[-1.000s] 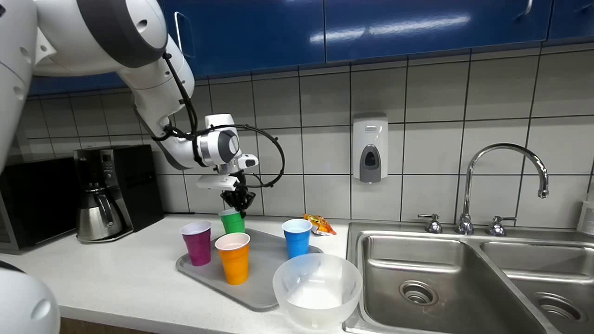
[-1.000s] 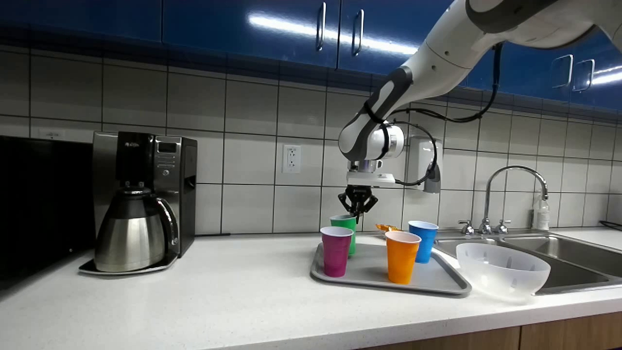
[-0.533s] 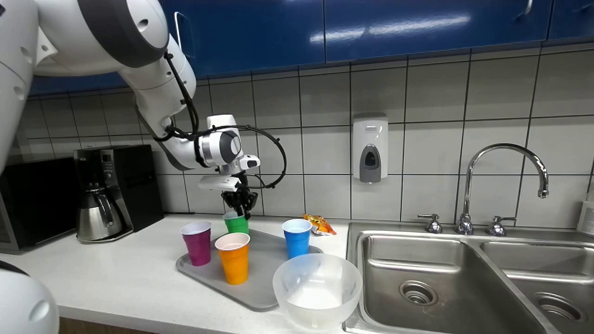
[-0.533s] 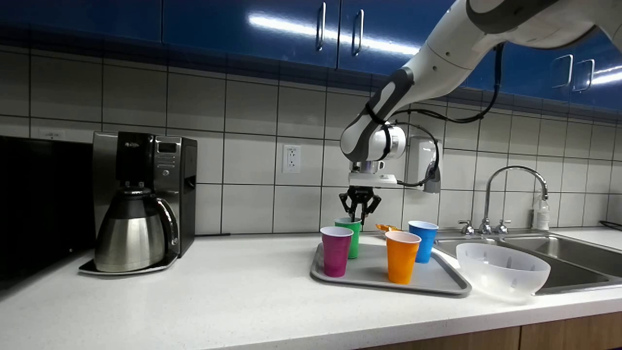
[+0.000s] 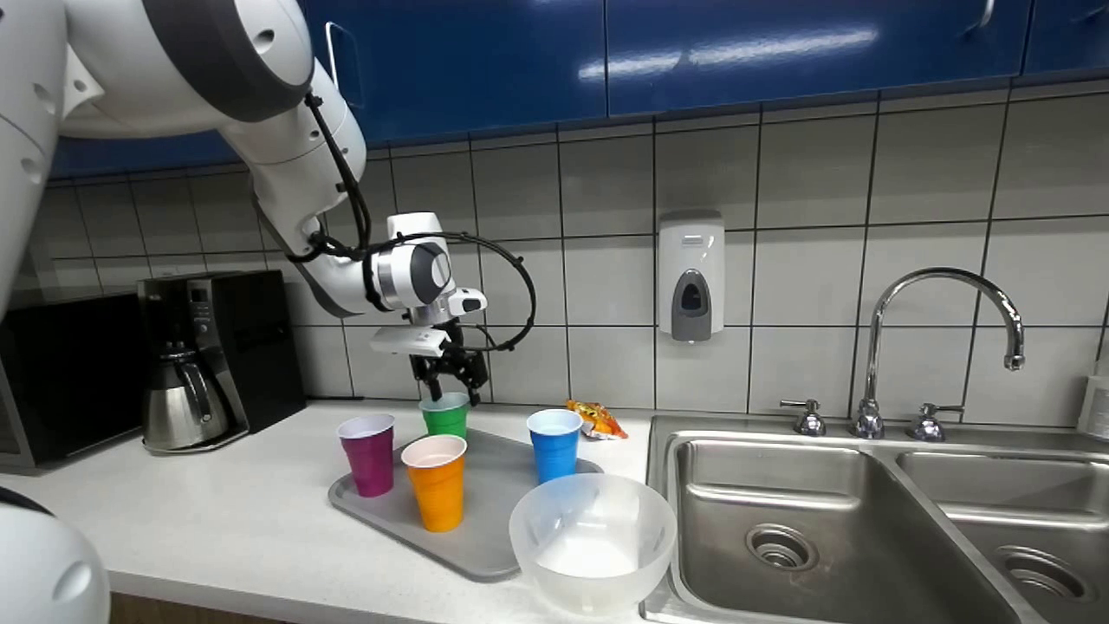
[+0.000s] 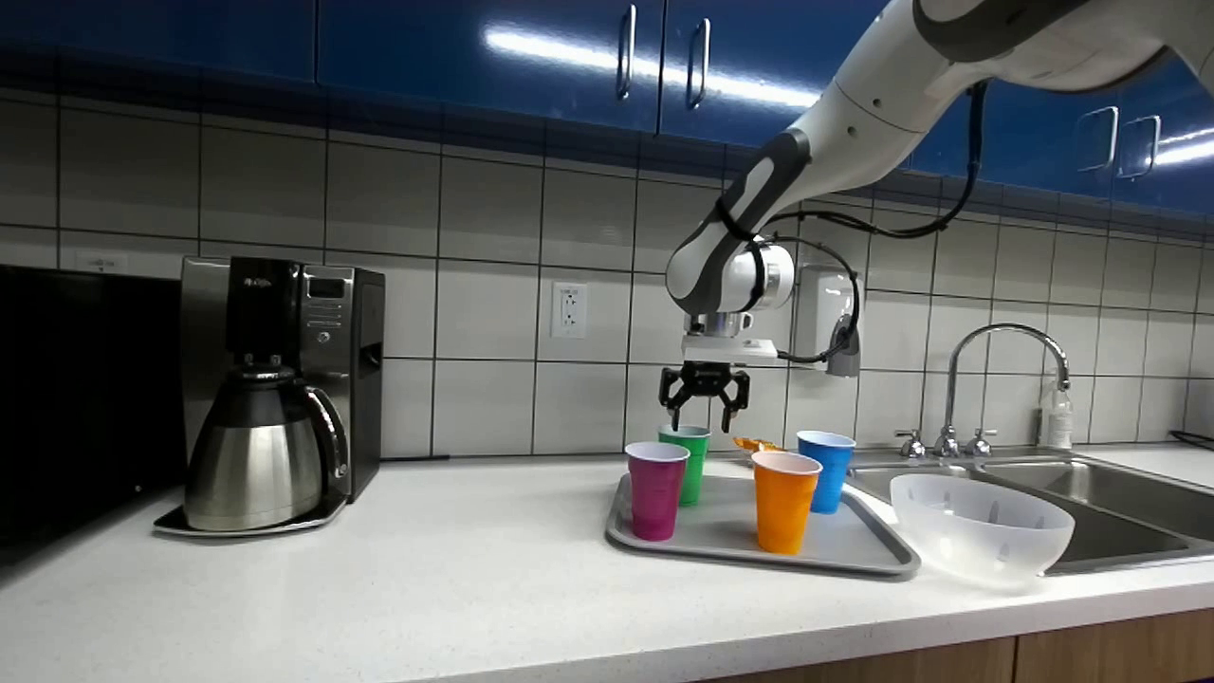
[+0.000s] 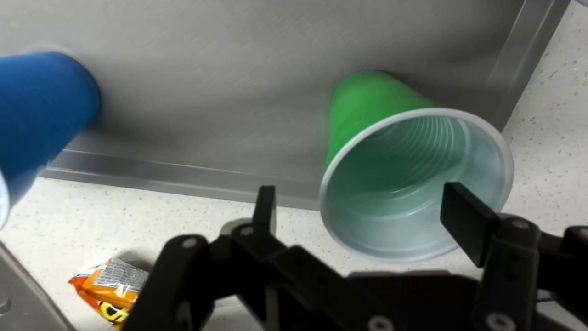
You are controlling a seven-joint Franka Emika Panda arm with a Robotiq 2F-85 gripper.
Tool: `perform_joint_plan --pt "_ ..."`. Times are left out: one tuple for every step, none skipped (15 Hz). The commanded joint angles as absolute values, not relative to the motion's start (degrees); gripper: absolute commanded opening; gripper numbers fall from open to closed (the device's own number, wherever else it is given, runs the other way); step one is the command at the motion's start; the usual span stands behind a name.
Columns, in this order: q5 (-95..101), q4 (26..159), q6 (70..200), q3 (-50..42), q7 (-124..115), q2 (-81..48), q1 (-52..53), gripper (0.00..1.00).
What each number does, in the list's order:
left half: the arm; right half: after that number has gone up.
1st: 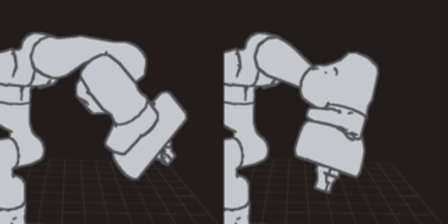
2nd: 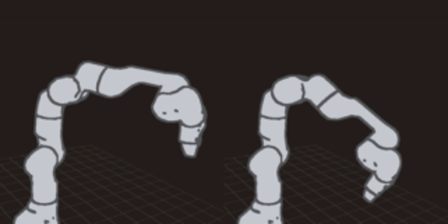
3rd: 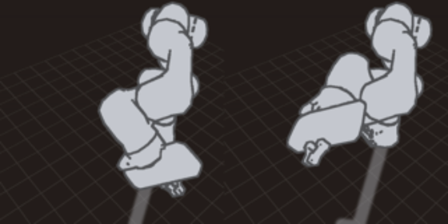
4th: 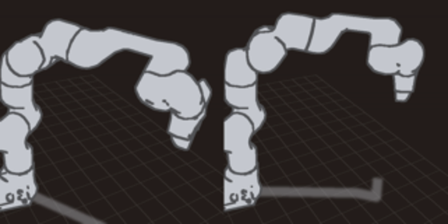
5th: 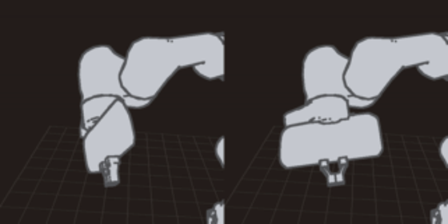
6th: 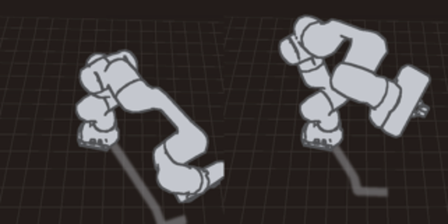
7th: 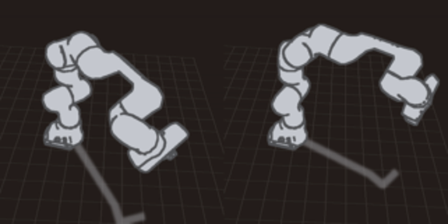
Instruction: Place all the cups on the tray
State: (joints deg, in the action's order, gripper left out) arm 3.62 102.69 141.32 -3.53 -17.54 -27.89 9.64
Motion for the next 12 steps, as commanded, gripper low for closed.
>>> perform_joint_plan --pt "3.2 105.6 140.6 -2.6 -16.9 -23.6 8.7 1.0" --pt "3.1 106.0 140.6 -2.5 -16.9 -23.0 8.6 1.0" --pt "3.0 106.5 140.7 -2.4 -16.7 -22.4 8.5 1.0" --pt "3.1 107.0 140.8 -2.4 -16.7 -21.7 8.6 1.0" --pt "3.1 107.6 140.9 -2.3 -16.6 -21.1 8.5 1.0" --pt "2.9 108.4 141.0 -2.1 -16.3 -20.1 8.4 1.0" --pt "3.2 109.1 141.3 -2.1 -16.2 -19.4 8.5 1.0" --pt "3.4 110.0 141.7 -2.0 -16.1 -18.6 8.6 1.0" --pt "3.5 110.8 141.8 -1.9 -15.9 -17.9 8.6 1.0" --pt "3.6 111.6 141.9 -1.7 -15.6 -17.2 8.6 1.0" --pt "3.6 112.5 142.1 -1.6 -15.4 -16.4 8.6 1.0" --pt "3.6 113.4 142.2 -1.3 -15.1 -15.6 8.5 1.0"
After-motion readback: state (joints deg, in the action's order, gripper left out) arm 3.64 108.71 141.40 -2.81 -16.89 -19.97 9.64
